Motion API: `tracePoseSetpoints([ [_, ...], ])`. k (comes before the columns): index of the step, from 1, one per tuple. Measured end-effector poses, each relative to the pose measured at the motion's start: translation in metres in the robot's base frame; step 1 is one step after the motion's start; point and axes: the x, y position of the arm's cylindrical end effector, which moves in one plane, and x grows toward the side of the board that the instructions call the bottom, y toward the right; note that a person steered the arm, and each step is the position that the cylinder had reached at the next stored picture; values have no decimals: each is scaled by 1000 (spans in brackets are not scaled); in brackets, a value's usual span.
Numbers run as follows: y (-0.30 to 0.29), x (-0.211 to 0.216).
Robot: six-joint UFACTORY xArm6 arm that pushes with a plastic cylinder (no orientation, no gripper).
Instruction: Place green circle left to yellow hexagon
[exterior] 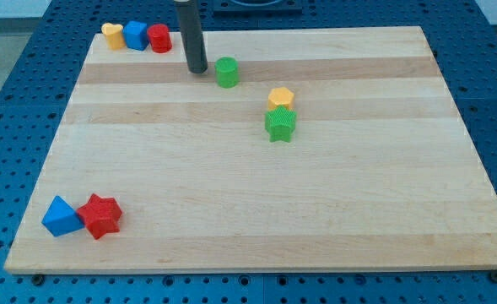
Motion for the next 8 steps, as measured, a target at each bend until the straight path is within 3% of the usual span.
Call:
tracePoseSetpoints([
  [1, 38, 0],
  [3, 38, 48],
  [5, 56, -15],
  [8, 58, 56],
])
